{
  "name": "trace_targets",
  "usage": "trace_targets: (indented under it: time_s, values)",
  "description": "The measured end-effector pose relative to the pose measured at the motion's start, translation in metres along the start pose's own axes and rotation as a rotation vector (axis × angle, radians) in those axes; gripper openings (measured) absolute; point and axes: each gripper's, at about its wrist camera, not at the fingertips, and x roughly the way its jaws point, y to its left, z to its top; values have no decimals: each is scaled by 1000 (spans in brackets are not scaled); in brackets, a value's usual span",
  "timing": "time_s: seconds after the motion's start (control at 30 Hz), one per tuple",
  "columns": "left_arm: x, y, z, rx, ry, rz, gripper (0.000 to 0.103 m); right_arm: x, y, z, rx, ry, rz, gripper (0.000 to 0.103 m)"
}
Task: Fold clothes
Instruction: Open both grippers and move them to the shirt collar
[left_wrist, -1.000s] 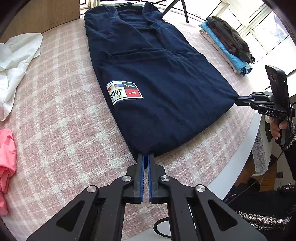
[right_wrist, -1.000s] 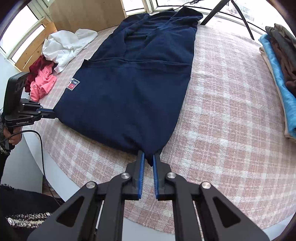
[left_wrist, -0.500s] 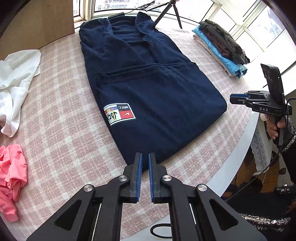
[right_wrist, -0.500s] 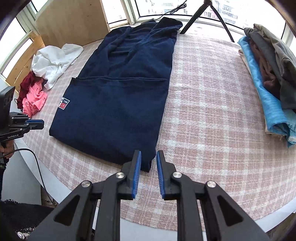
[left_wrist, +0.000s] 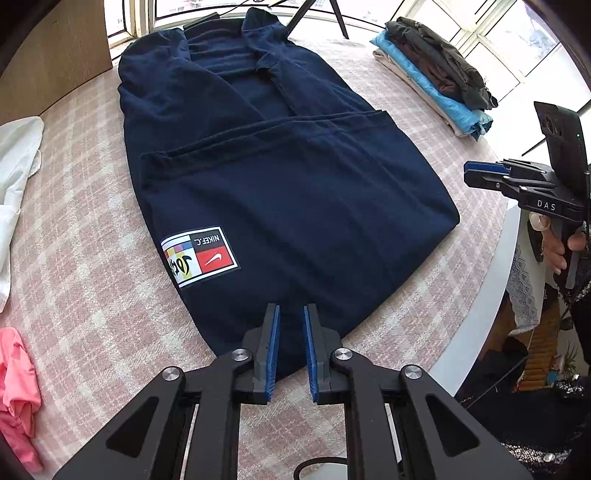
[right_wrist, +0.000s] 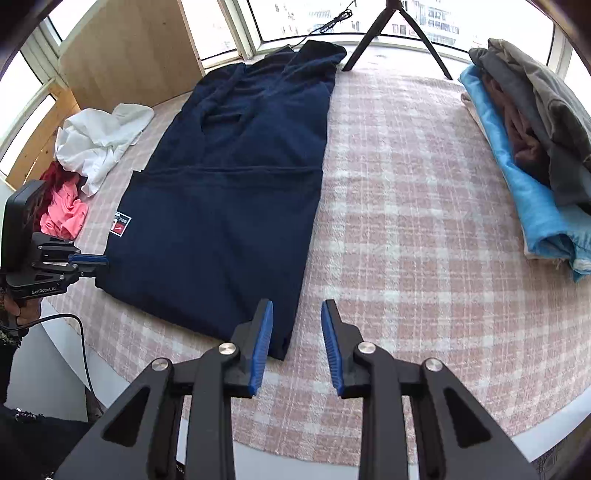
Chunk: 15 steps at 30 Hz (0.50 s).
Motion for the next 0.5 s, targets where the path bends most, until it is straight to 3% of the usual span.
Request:
trace_targets:
  time_s: [0.1,0.13,0.23,0.4,0.5]
  values:
    - [-12,14,-3,-29,5,-9,16,37,19,7,-106,90,-13,35]
    - [-17,19,-4,-41,6,-13,16,50,17,8,-129,137,-76,34]
    - [-33,35,-7,-74,9,-24,15,39,-14,15,-32,167,-65,36]
    - [-114,70,26,-81,-120,68,16,-49,-32,54,4,17,-49,36]
    - [-116,84,65,-79,-152,104,19,-89,-29,87,-48,-72,-62,36]
